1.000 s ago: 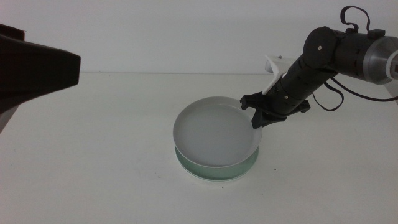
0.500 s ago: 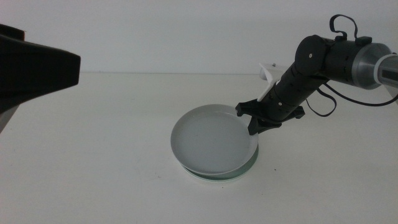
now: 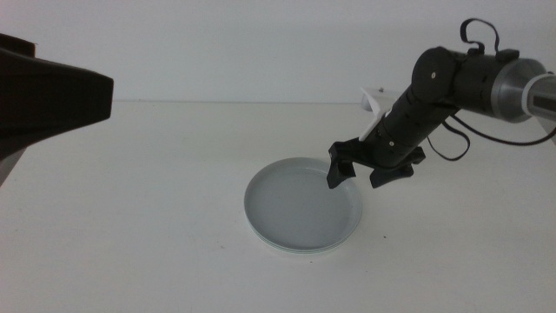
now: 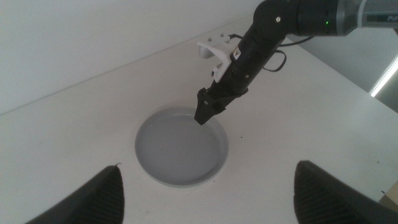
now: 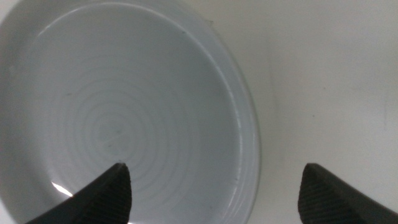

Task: Stack the three bowls on top of each other.

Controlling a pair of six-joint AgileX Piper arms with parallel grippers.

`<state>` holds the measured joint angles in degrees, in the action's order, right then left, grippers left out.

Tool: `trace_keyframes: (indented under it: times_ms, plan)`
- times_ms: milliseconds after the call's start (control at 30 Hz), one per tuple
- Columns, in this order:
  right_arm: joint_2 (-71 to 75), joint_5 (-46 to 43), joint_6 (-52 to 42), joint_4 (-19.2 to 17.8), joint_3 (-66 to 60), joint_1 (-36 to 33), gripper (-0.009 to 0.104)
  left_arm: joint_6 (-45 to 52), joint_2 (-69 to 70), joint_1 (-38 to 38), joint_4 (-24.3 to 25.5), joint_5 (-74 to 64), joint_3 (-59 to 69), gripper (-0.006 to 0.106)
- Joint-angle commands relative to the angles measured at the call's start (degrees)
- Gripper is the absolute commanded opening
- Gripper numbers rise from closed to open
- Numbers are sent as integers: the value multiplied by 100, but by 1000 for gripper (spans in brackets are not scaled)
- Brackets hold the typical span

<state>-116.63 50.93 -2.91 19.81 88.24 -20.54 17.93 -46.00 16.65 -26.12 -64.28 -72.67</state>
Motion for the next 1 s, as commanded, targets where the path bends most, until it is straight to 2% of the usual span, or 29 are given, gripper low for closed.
trace_keyframes:
  times_ms: [0,167,267,400,533,733,800,967]
  plan:
    - [209,197,-217,-15,175,1,92,-24,6,-7,-32,70,3,94]
    - [1189,163,-379,1,265,1,92,-24,6,-7,-32,70,3,94]
    - [2001,216,-356,-181,265,1,92,-24,6,-7,36,70,3,94]
    - [3166,319,211,-1359,127,45,92,-24,6,-7,75,70,3,94]
    - [4686,-507,699,-1981,-921,516,92,-24,6,-7,82,129,3,94]
    - [6742,-2506,528,-1924,-2840,1091,92,-24,6,-7,205,384,3,94]
    - [6998,-2817,485,-1925,-3179,1145,92,-24,6,-7,205,395,3,94]
    - [6938,-2864,668,-1949,-3256,1128,92,-24,6,-7,205,395,3,94]
